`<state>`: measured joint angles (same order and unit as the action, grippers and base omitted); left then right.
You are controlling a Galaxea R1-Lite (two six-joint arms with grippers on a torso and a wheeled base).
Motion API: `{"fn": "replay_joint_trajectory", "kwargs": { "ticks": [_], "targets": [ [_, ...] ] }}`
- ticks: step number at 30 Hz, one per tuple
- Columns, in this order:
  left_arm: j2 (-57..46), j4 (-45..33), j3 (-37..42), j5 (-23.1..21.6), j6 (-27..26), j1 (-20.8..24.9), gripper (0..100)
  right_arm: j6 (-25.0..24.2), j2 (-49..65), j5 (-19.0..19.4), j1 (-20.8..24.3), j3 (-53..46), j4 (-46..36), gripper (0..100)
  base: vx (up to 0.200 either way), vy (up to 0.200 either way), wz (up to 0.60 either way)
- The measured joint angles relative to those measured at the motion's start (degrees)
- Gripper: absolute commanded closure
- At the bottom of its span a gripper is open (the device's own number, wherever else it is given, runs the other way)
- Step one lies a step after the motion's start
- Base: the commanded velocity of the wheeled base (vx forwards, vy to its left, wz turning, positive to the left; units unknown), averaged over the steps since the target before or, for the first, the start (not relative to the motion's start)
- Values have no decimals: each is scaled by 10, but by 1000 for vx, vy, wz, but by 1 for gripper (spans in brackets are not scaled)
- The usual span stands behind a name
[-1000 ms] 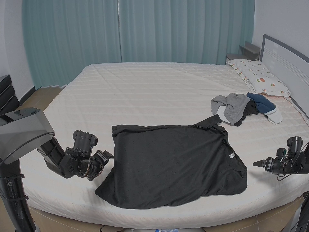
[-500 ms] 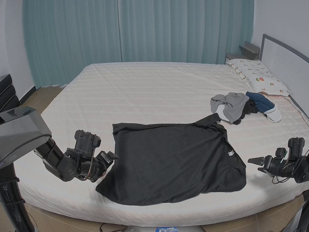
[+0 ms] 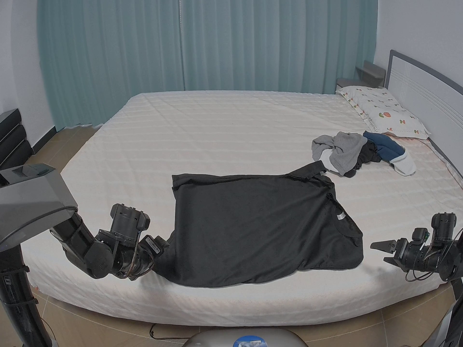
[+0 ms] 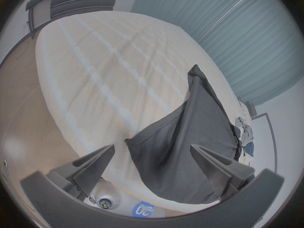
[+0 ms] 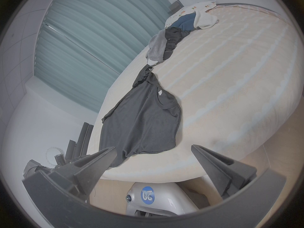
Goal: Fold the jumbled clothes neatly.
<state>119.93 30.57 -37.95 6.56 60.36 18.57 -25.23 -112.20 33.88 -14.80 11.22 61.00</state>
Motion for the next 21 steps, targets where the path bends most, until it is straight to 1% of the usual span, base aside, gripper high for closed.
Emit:
{"fn": "replay_joint_trajectory", "kwargs": {
  "ticks": [7,12,13,17,21],
  "targets": [
    [28,4,-6,6,-2,-1,0,1,-32,-4,0,-14,64,0,0,0,0],
    [48,3,-26,6,-3,-1,0,0,-53,-5,0,-30,119,0,0,0,0],
    [51,3,-30,6,-3,-1,100,0,-56,-5,1,-33,126,0,0,0,0],
    [64,1,-44,7,-3,-4,100,-1,-67,-11,3,-41,138,0,0,0,0],
    [65,0,-42,7,-2,-7,100,-3,-76,-33,12,-38,139,0,0,0,0]
  ]
}}
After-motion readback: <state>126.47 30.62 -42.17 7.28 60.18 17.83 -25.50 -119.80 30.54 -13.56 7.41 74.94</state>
